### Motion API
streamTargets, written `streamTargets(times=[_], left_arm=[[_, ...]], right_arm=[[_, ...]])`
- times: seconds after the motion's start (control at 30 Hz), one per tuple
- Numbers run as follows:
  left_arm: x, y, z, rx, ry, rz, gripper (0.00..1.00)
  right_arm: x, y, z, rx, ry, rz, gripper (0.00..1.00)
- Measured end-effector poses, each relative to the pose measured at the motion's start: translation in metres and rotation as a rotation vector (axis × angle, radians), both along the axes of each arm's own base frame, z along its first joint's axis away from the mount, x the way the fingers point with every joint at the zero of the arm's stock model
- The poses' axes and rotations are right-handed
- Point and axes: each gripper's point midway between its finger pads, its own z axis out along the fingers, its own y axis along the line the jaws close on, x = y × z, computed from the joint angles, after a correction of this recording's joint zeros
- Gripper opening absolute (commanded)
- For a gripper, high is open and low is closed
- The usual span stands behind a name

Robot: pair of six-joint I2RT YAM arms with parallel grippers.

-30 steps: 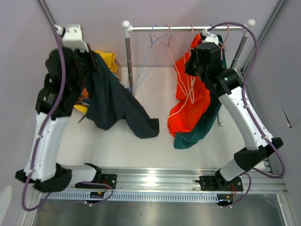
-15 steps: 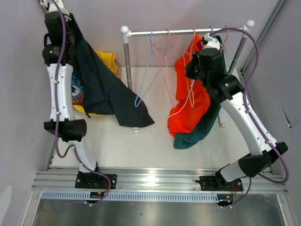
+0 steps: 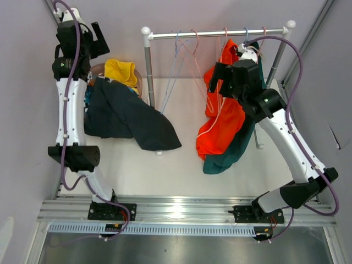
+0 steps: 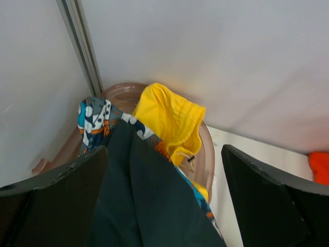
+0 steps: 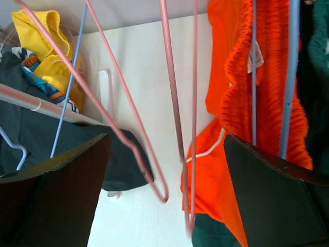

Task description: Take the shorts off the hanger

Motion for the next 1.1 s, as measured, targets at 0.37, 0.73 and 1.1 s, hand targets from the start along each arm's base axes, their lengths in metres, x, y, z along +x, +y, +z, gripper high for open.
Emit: streamTargets(times=[0.37, 0.73, 1.1], left_arm=[[-0.145, -0.081, 0.074, -0.009, -0.222, -0.213, 0.99], [-0.165, -0.107, -0.009, -0.016, -0.071, -0.313, 0.99], [-0.189, -0.116, -0.021, -0.027, -0.073, -0.382, 0.99]], right_arm=[[-0.035, -0.037, 0.072, 0.040, -0.144, -0.066, 0.99], [-0.020, -0.054, 0.084, 0.031, -0.171, -0.134, 0.84], [0.016, -0.060, 0.045, -0.019, -0.083, -0.160, 0.63]])
